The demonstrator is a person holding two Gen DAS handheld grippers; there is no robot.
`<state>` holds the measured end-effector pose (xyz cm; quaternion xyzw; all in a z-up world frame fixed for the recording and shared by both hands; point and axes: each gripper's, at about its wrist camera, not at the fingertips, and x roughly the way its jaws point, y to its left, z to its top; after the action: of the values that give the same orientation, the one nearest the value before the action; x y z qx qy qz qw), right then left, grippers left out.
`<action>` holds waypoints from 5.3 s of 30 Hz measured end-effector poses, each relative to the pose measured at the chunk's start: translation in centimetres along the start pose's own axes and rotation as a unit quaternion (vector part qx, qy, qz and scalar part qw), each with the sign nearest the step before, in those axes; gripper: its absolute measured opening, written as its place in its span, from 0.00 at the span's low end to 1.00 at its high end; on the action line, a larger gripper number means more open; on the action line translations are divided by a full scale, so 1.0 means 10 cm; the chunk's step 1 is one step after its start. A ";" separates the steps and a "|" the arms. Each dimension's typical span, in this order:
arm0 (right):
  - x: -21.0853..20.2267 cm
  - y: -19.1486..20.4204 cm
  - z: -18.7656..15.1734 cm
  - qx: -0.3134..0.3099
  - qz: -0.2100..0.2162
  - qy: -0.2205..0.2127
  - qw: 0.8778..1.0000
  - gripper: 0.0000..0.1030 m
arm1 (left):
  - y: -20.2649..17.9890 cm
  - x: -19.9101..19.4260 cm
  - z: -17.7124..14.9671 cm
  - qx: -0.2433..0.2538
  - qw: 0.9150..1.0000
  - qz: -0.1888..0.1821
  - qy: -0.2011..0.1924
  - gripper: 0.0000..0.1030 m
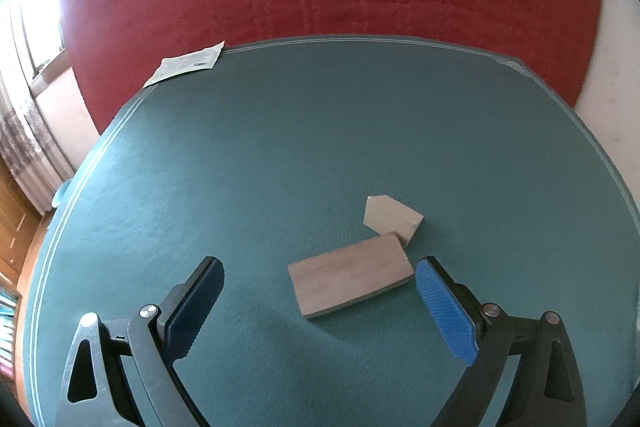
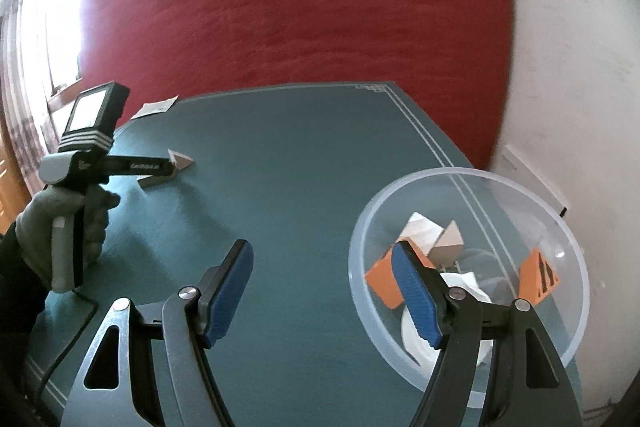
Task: Organize rigid objects
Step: 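Grasp the grey plank with the left tool while the right tool grasps a small beige block, then carry the beige block and grey plank toward the clear bowl with both tools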
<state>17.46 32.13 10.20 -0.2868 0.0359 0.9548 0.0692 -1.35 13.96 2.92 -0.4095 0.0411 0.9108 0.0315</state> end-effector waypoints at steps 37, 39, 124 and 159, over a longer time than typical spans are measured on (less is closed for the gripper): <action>1.53 1.25 0.65 0.020 0.150 0.107 0.983 0.71 | 0.78 -0.23 -0.21 0.037 0.999 -0.026 -0.026 0.66; 1.61 1.32 0.66 0.018 0.150 0.112 0.982 0.71 | 0.84 -0.26 -0.24 0.038 0.998 -0.028 -0.031 0.66; 0.78 1.22 0.39 -0.022 0.089 0.052 0.994 0.32 | 0.49 -0.52 -0.37 0.035 0.996 -0.059 -0.058 0.66; -0.02 -0.26 0.28 0.049 -0.018 0.002 0.999 0.31 | -0.33 -0.65 -0.29 0.110 0.987 -0.083 -0.077 0.66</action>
<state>16.49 35.02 12.54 -0.2855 0.0773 0.9500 0.1000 5.37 16.77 5.74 -0.3340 0.1041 0.9239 0.1551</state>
